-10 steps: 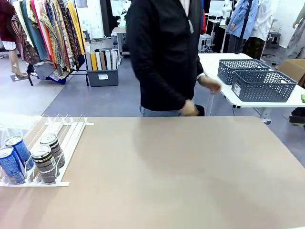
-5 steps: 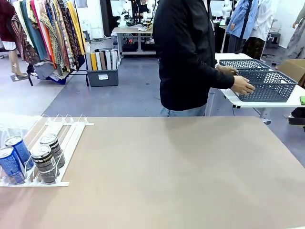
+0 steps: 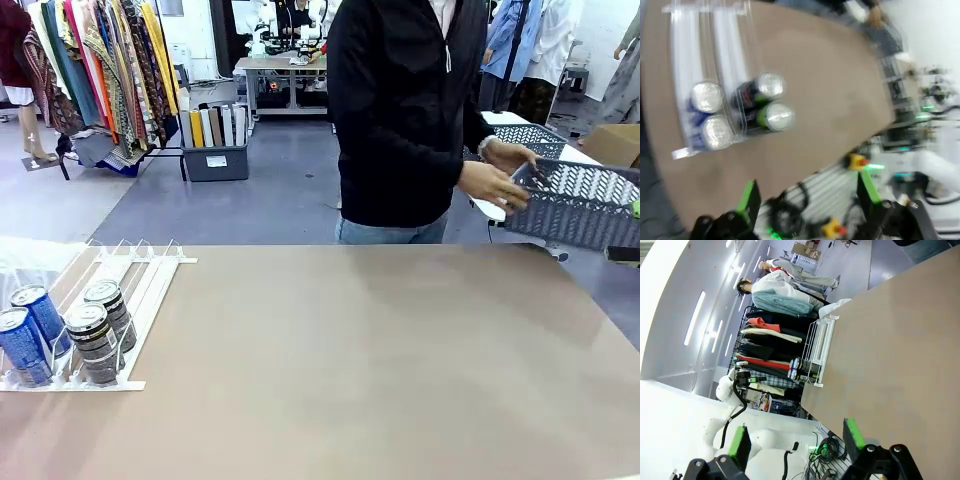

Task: Retrieve and store the cans from the dispenser.
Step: Pick up one can from the Automatic Can Dispenser and place it in the middle of the table.

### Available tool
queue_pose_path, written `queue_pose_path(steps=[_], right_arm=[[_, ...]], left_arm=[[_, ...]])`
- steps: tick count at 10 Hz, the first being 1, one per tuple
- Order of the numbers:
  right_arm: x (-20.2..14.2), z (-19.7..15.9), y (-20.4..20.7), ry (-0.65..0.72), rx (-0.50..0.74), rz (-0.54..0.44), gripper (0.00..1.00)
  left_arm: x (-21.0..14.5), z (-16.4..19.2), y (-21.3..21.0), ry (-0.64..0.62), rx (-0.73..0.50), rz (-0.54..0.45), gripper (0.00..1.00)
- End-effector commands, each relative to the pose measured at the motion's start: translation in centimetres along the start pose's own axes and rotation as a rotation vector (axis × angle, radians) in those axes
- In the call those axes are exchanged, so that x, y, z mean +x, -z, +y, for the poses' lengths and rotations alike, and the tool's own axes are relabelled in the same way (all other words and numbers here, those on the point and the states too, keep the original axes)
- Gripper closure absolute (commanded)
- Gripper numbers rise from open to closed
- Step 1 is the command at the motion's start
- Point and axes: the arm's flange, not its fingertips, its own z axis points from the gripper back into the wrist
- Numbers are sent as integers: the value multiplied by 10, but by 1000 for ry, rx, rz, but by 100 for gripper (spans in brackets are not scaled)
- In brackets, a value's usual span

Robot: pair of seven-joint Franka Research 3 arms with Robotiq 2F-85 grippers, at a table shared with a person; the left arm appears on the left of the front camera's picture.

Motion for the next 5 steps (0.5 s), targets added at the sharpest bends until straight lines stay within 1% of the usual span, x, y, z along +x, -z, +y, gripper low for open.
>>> queue_pose_path(steps=[1,2,3,4,5], right_arm=[[2,4,1,-4,14,-11,0],[2,4,1,-4,14,-11,0],[2,4,1,-4,14,-11,0],[2,4,1,-4,14,-11,0],[2,4,1,-4,14,-11,0]], left_arm=[[13,-32,17,59,581,374,0],[20,-44,28,43,702,460,0],[25,-51,35,64,762,490,0],[31,-55,40,137,747,471,0],[40,-57,40,98,724,321,0]])
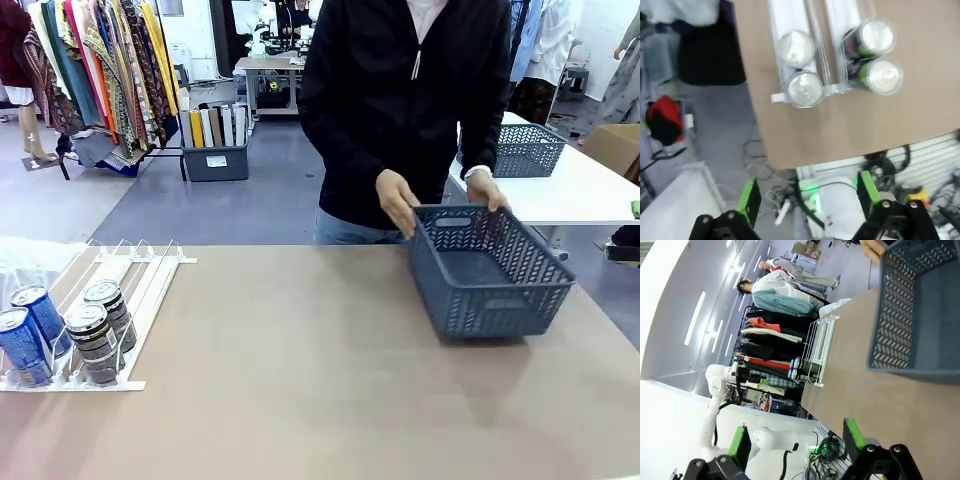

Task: Retrieve and store the cans from the dispenser.
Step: Pick up one can from the Automatic Can Dispenser and place it in the middle of the table.

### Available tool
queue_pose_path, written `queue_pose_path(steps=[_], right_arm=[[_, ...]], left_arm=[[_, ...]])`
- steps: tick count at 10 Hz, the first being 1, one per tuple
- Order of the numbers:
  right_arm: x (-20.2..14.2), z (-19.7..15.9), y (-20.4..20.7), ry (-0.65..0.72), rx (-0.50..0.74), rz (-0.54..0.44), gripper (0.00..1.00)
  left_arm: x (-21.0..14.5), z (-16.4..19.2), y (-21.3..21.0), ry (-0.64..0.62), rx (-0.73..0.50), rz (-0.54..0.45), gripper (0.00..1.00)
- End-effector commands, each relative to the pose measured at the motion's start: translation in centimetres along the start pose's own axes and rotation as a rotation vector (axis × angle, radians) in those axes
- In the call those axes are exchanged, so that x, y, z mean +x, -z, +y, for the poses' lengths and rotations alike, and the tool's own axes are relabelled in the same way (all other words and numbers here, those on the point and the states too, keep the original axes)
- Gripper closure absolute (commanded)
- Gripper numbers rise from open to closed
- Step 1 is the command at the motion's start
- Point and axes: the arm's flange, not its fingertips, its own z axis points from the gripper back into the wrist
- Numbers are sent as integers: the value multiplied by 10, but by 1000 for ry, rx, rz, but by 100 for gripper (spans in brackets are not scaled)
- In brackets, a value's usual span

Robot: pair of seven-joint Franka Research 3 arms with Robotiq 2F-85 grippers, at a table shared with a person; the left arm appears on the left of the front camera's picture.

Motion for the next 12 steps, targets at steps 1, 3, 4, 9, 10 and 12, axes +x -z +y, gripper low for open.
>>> queue_pose_path(steps=[1,3,4,9,10,12], right_arm=[[2,3,1,-4,13,-12,0],[2,3,1,-4,13,-12,0],[2,3,1,-4,13,-12,0],[2,3,1,-4,13,-12,0],[2,3,1,-4,13,-12,0],[2,3,1,-4,13,-12,0]], left_arm=[[-7,6,0,-26,-92,-37,0],[-7,6,0,-26,-92,-37,0],[0,1,0,1,-33,-9,0],[14,-9,67,-126,-96,-54,0],[19,-16,79,-143,-81,-64,0],[30,-25,104,-187,-16,-44,0]])
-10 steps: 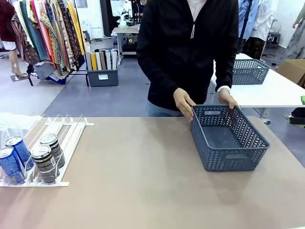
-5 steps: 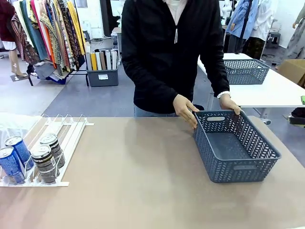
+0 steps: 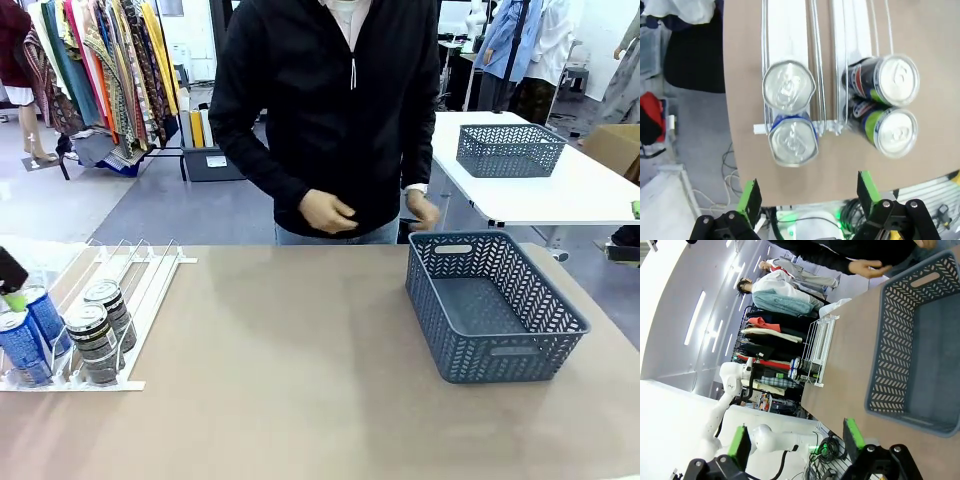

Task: Retrieve and store the cans from the dispenser.
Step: Pick up one can from the Automatic Can Dispenser and place it in the middle of the table.

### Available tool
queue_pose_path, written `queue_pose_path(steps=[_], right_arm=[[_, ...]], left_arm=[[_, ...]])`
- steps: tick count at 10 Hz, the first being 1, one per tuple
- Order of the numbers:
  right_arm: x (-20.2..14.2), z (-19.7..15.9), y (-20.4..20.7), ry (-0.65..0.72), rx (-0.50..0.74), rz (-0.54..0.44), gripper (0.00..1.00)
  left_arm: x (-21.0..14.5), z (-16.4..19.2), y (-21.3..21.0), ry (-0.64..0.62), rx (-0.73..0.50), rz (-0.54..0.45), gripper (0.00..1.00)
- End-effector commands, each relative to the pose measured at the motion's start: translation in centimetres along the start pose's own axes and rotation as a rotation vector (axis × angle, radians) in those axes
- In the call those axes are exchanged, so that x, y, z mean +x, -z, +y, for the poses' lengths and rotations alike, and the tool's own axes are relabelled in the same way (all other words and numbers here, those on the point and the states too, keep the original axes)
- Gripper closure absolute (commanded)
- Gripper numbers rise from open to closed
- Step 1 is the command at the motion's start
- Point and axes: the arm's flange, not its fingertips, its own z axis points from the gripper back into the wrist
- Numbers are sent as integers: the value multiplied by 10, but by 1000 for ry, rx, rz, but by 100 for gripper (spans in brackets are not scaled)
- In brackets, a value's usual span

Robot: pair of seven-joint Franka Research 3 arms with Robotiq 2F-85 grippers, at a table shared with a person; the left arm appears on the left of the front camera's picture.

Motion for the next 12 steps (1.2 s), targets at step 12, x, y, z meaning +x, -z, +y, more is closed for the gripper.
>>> queue_pose_path(steps=[12], right_arm=[[2,3,1,-4,12,-12,0]], left_arm=[[15,10,78,-105,12,107,0]])
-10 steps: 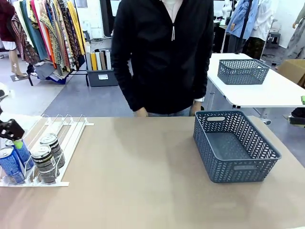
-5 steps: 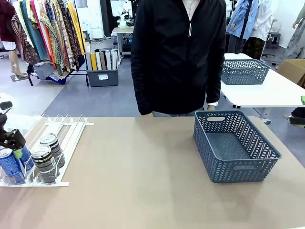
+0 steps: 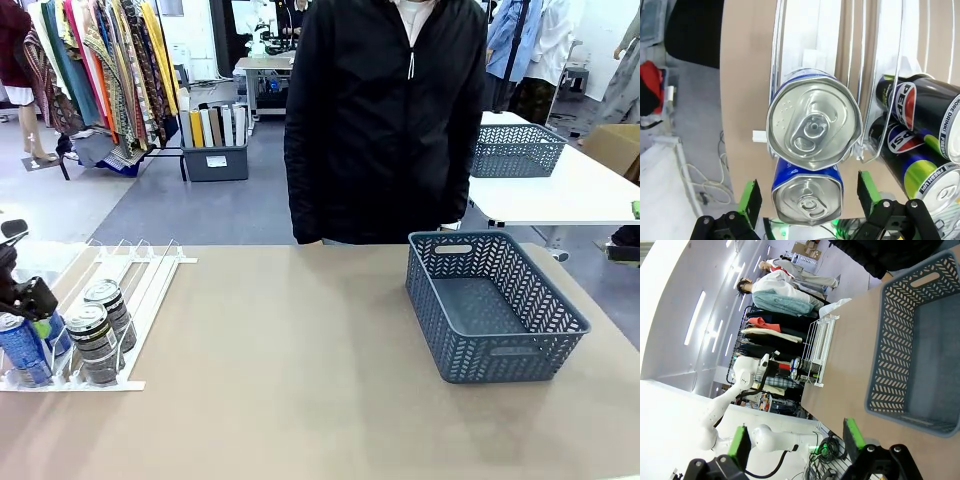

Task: Retrieve and store the cans from the dispenser.
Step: Pick up one can from the Automatic Can Dispenser and place it in the middle of the table.

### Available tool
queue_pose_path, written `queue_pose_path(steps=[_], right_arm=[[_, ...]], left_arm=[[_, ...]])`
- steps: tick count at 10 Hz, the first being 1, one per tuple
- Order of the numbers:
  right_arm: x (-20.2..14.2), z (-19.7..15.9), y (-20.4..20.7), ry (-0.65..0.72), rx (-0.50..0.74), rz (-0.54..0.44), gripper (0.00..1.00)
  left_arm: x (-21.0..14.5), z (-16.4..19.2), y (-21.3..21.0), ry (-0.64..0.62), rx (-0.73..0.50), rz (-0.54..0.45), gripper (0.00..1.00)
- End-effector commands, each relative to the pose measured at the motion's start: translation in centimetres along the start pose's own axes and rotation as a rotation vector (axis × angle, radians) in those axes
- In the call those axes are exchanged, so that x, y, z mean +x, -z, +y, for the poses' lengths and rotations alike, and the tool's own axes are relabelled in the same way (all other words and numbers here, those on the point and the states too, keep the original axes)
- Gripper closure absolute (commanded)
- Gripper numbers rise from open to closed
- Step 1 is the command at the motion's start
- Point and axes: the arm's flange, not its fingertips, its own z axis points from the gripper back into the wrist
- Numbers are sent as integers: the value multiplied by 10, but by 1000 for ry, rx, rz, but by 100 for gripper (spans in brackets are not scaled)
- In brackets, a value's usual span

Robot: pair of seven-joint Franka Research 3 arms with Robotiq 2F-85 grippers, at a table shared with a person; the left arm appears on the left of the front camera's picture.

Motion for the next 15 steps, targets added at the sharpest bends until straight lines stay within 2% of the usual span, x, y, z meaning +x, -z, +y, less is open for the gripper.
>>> queue_pose_path(steps=[1,2,3,10,12,13,15], right_arm=[[2,3,1,-4,13,-12,0],[2,3,1,-4,13,-12,0],[2,3,1,-4,13,-12,0],[2,3,1,-4,13,-12,0],[2,3,1,-4,13,-12,0],[2,3,1,-4,13,-12,0],[2,3,1,-4,13,-12,0]], left_arm=[[-5,5,6,14,-47,-8,0],[-5,5,6,22,-45,-4,60],[-5,4,6,20,-37,-16,100],[-8,0,3,38,-39,-46,100],[-27,-4,-45,47,-41,-112,100],[-40,-6,-82,103,-87,-133,100],[-66,-8,-153,134,-23,-149,100]])
